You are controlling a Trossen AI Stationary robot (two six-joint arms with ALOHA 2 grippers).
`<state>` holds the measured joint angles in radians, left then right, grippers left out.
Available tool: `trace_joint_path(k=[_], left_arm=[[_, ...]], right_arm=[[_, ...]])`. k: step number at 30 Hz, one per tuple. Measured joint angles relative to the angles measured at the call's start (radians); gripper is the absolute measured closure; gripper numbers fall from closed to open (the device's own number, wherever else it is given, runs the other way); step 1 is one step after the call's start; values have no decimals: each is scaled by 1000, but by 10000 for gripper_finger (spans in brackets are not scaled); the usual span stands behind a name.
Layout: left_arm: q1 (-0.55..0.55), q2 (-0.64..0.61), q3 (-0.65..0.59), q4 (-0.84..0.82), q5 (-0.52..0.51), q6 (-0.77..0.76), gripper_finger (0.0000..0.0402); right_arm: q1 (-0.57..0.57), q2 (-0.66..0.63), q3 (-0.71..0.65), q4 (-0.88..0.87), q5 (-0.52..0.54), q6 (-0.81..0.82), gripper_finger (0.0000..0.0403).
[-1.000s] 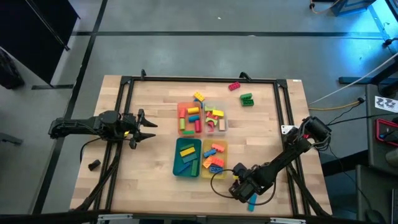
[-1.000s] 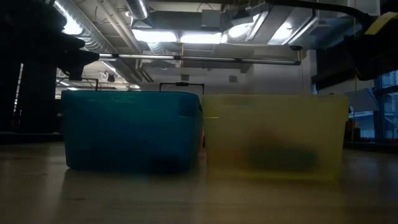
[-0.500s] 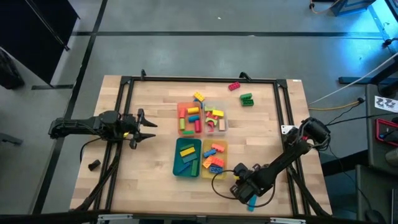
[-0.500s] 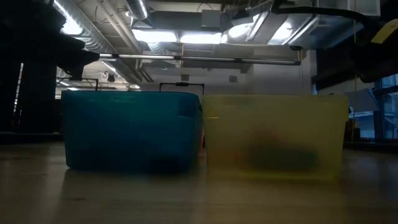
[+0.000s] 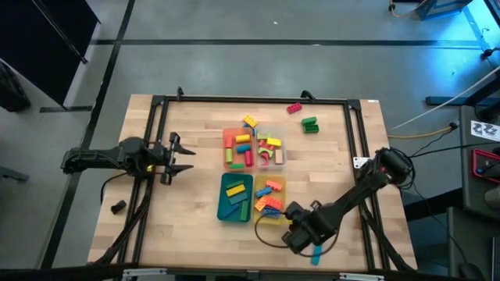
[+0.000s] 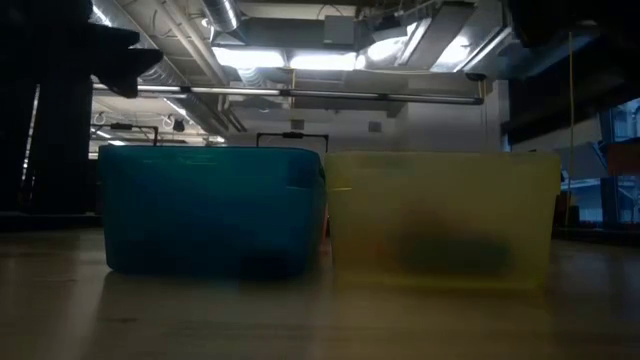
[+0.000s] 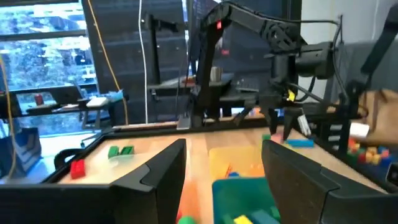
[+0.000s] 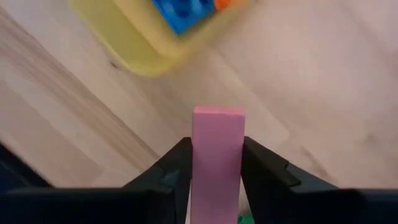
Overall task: Sort blocks by size
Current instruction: Put the pink rectangular block into the blue bin
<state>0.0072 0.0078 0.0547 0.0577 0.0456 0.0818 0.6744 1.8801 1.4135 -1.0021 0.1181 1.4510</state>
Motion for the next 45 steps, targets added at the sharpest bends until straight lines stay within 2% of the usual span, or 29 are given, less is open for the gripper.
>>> trace_joint_path(k=[6,9,13,18,27,29,40,45], left_arm=[[0,0,0,43,0,-66,208],[0,0,0,57,7,-70,208],[0,0,0,75,42,-53,208],[0,0,1,120,48,-36,208],[0,0,1,124,48,-59,208],[0,3,1,139,49,-55,208],[-1,9,0,98,49,-15,208],[0,19,1,56,48,-2,208]], right_arm=[[-61,-2,144,-130,14,-134,293],[-90,-3,200,-156,80,-207,287],[-130,-4,257,-136,186,-322,286],[-187,-2,261,-10,262,-463,287],[-280,34,262,299,237,-757,283],[-294,39,261,324,227,-798,283],[-344,113,260,435,169,-881,282],[-349,166,260,464,185,-884,282]])
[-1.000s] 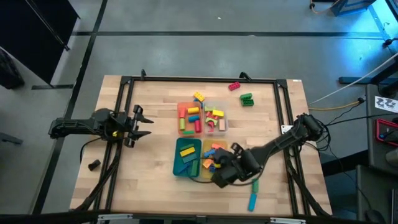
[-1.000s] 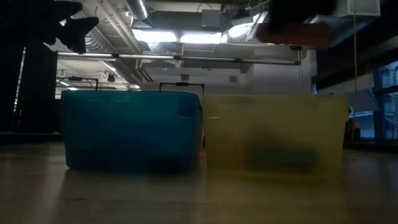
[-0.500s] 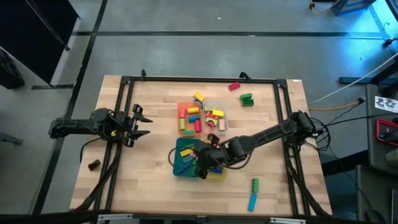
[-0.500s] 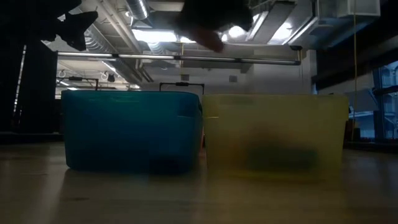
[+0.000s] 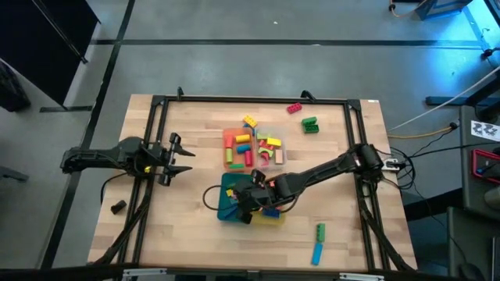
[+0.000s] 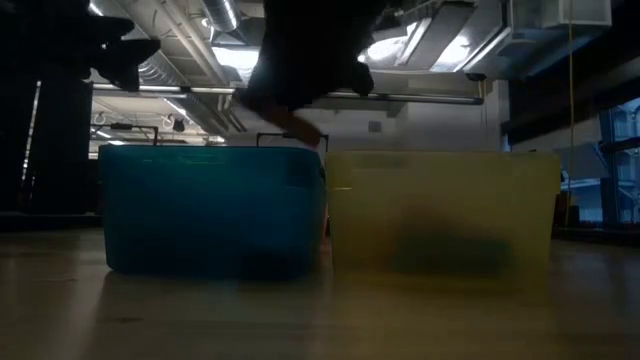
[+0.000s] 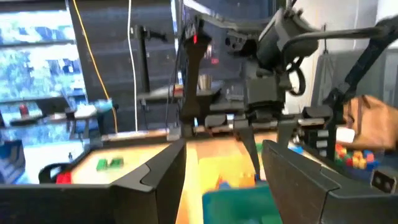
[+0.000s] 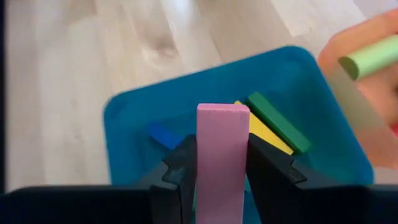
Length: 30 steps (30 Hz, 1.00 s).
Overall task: Sort blocks by size
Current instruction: Put the pink rectangular block into the blue bin, then put the bottom green game piece into the yellow bin
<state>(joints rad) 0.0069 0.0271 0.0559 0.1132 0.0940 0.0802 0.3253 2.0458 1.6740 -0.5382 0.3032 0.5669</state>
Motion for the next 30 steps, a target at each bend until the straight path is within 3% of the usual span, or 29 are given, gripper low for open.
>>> trace_joint_path(k=[9,17,23,26,30], left_arm=[[1,-2,-1,-72,-27,-20,208],[1,-2,-1,-82,-27,-22,208],[1,-2,-1,-93,-35,-12,208],[1,-2,-1,-117,-78,-18,208],[1,-3,-1,-121,-97,-21,208]], right_arm=[[-21,70,0,17,0,0,271],[-42,70,0,22,-11,2,236],[-60,64,1,10,-146,4,197],[-60,50,38,-58,-225,4,191],[-39,42,138,-294,-245,4,190]])
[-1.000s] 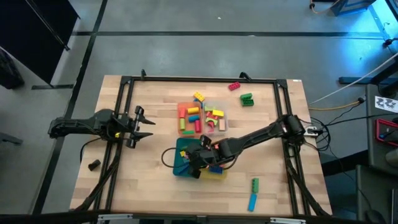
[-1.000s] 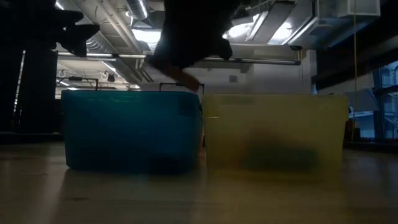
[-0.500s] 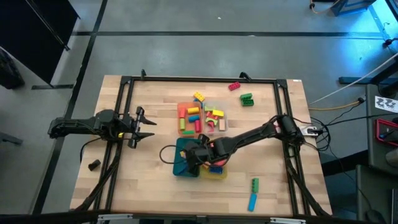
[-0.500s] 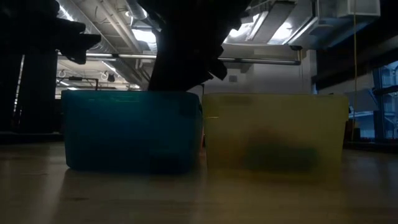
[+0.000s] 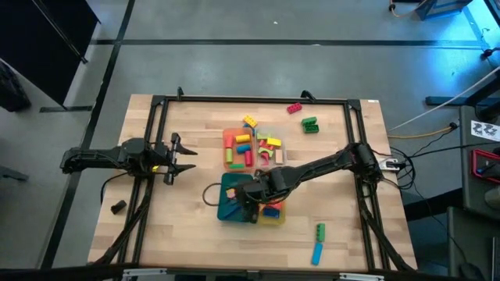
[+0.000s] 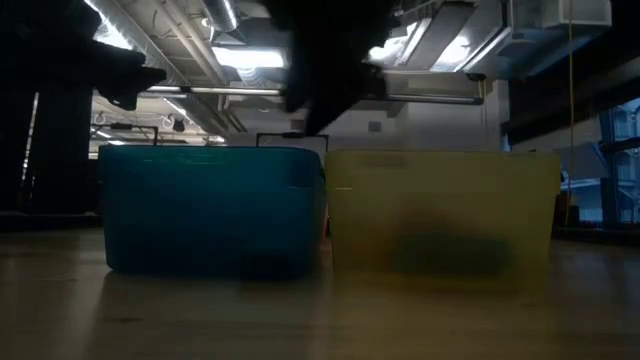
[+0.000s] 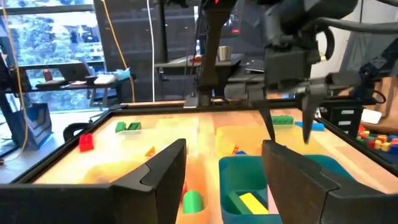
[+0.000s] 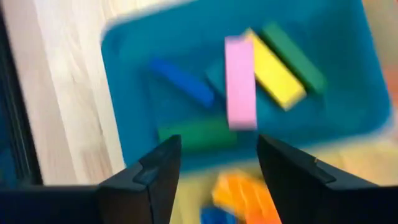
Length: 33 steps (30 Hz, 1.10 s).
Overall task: Sort blocks by size
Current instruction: Put the bottom green game piece into the yellow bin
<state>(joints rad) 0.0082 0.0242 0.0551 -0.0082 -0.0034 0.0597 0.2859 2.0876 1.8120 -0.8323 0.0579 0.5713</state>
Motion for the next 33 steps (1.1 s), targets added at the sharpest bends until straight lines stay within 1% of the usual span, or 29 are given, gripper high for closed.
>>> trace_joint_path(k=[3,6,8,13,16,20,24,29,33], left_arm=[[0,-2,0,0,-16,-3,208],[0,-3,0,-11,-35,3,208],[0,-2,0,-23,-37,16,208],[0,-2,0,-46,-36,20,208],[0,-2,0,-45,-36,24,208],[0,-2,0,-65,-36,28,208],[0,-2,0,-90,-36,31,208],[0,-2,1,-102,-35,29,208],[0,-2,1,-103,-34,24,208]], right_arm=[[26,0,73,-174,20,30,190],[56,0,126,-326,20,135,190],[82,0,147,-404,6,238,190],[167,1,147,-588,-79,568,190],[227,4,147,-674,-104,735,190],[308,5,147,-727,-99,941,190],[381,5,133,-740,-64,1129,190],[461,5,80,-739,-35,1326,190],[511,5,21,-714,-52,1484,190]])
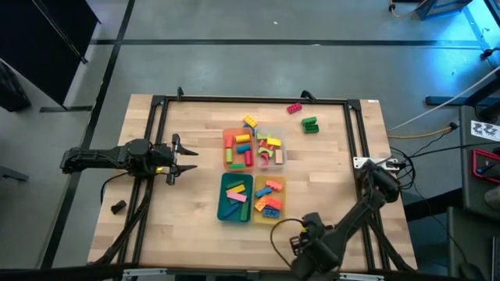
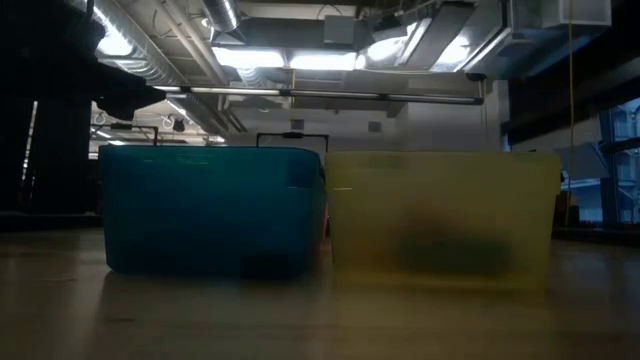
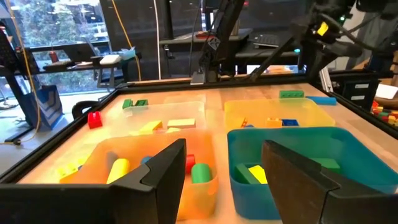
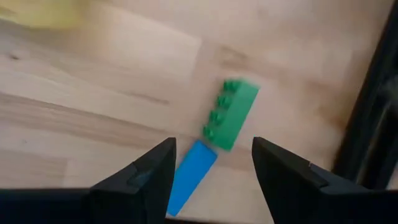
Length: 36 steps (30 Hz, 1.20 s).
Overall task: Sort blocks by size
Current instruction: Put the bottom green game piece into the yellow bin
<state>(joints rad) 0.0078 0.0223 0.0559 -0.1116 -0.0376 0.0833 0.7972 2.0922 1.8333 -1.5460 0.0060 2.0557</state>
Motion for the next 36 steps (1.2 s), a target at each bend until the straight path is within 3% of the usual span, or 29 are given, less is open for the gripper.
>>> trace_joint_path(k=[4,9,23,36], left_arm=[[0,0,0,-1,0,0,208],[0,0,0,-2,0,0,208],[0,0,0,-3,0,-5,208],[0,0,0,-4,0,-5,208]], right_arm=[[44,1,-40,123,-30,132,190],[85,1,-87,281,-44,162,190],[93,1,-249,193,2,220,190],[93,1,-369,318,38,200,190]])
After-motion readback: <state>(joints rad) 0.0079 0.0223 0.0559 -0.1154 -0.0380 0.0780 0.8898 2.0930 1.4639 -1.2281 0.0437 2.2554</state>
